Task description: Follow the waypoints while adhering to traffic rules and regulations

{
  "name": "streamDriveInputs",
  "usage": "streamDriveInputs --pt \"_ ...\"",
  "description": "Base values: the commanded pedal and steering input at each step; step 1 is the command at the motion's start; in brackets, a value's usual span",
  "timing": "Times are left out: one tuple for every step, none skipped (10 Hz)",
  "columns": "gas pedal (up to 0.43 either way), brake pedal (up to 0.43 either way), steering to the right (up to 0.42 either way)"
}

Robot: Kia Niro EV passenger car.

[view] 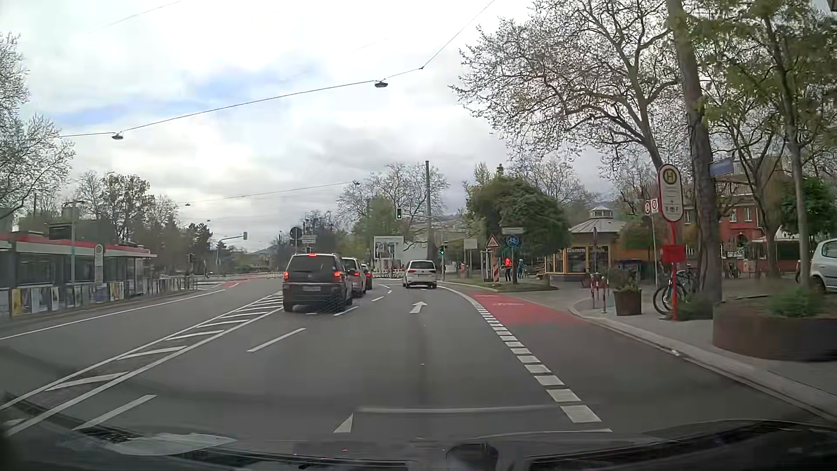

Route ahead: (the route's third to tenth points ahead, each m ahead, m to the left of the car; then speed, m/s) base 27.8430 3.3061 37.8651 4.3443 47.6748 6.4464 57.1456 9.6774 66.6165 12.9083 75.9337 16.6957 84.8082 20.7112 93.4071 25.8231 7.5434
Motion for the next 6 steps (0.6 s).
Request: streamDriveInputs --pt "0.059 0.000 -0.005" --pt "0.059 0.000 -0.004" --pt "0.059 0.000 -0.004" --pt "0.059 0.000 -0.004" --pt "0.059 0.000 -0.004" --pt "0.059 0.000 -0.003"
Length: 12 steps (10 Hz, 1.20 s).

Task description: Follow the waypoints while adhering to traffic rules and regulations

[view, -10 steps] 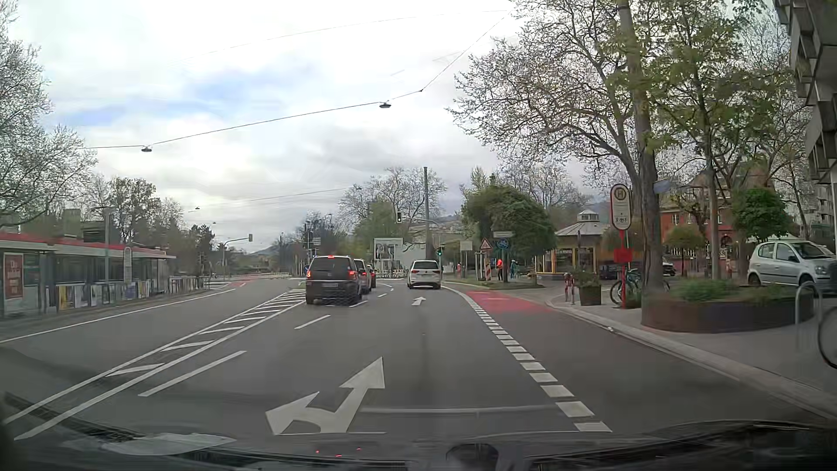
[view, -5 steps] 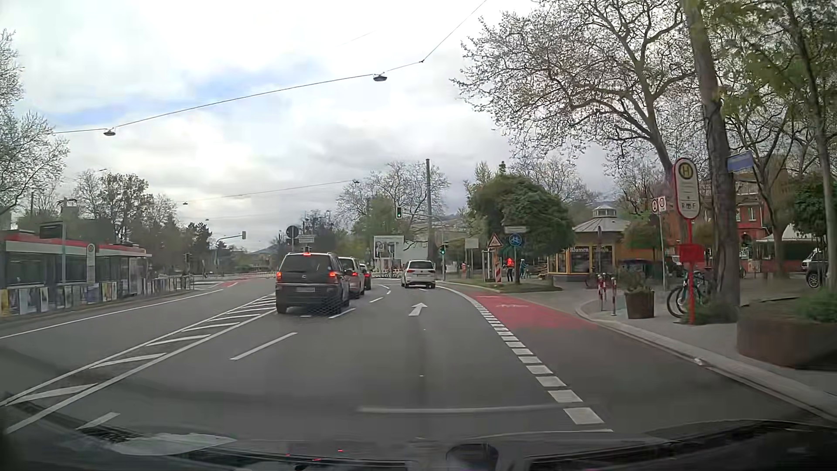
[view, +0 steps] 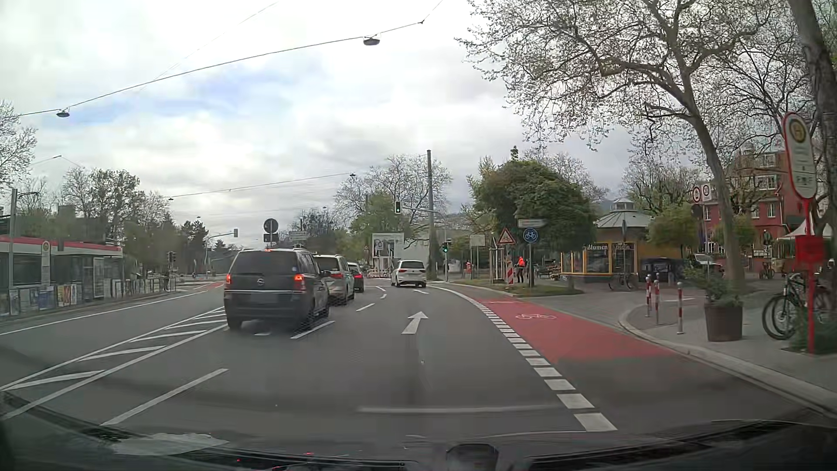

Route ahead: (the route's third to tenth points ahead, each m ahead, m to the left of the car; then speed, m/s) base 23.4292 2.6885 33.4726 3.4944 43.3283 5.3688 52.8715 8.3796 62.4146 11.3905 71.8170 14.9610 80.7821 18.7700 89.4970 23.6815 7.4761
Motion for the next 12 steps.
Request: streamDriveInputs --pt "0.059 0.000 -0.003" --pt "0.059 0.000 -0.003" --pt "0.059 0.000 -0.003" --pt "0.059 0.000 -0.003" --pt "0.059 0.000 -0.003" --pt "0.059 0.000 -0.004" --pt "0.059 0.000 -0.004" --pt "0.059 0.000 -0.005" --pt "0.059 0.000 -0.005" --pt "0.059 0.000 -0.005" --pt "0.059 0.000 -0.006" --pt "0.059 0.000 -0.006"
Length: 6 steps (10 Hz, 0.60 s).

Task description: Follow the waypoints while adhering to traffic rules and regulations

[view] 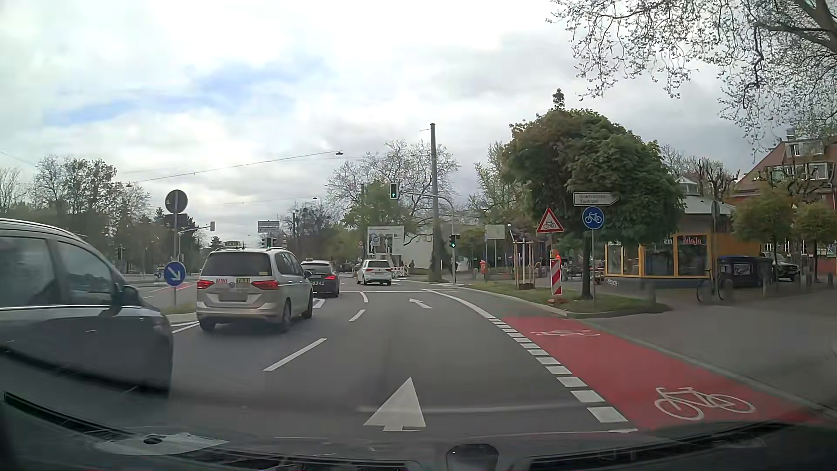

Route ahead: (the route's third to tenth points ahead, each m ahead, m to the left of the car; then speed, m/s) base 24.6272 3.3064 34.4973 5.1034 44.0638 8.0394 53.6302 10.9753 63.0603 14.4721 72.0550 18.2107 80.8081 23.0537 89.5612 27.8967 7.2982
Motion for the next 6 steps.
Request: streamDriveInputs --pt "0.059 0.000 -0.006" --pt "0.059 0.000 -0.007" --pt "0.059 0.000 -0.009" --pt "0.059 0.000 -0.009" --pt "0.067 0.000 -0.010" --pt "0.067 0.000 -0.010"
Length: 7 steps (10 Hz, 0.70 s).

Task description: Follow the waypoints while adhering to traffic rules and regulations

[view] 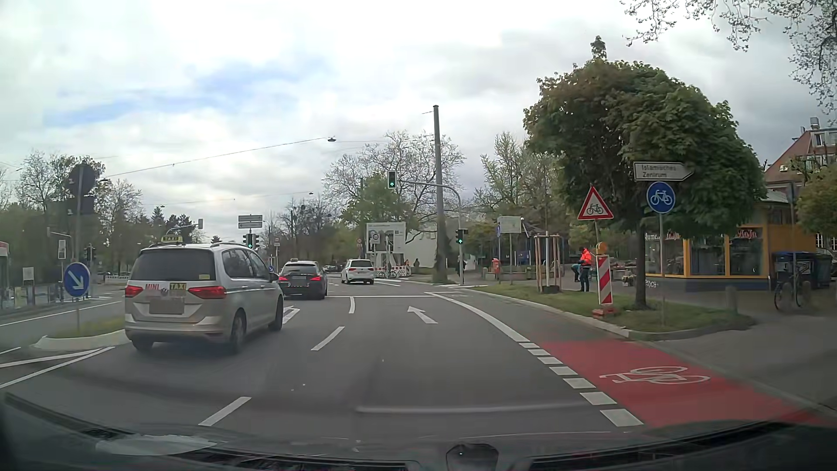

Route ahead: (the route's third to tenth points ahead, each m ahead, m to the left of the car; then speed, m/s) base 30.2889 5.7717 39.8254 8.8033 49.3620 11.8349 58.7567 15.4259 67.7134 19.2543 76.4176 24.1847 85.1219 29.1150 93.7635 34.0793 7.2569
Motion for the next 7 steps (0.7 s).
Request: streamDriveInputs --pt "0.067 0.000 -0.014" --pt "0.067 0.000 -0.018" --pt "0.067 0.000 -0.019" --pt "0.067 0.000 -0.020" --pt "0.067 0.000 -0.021" --pt "0.067 0.000 -0.023" --pt "0.067 0.000 -0.025"
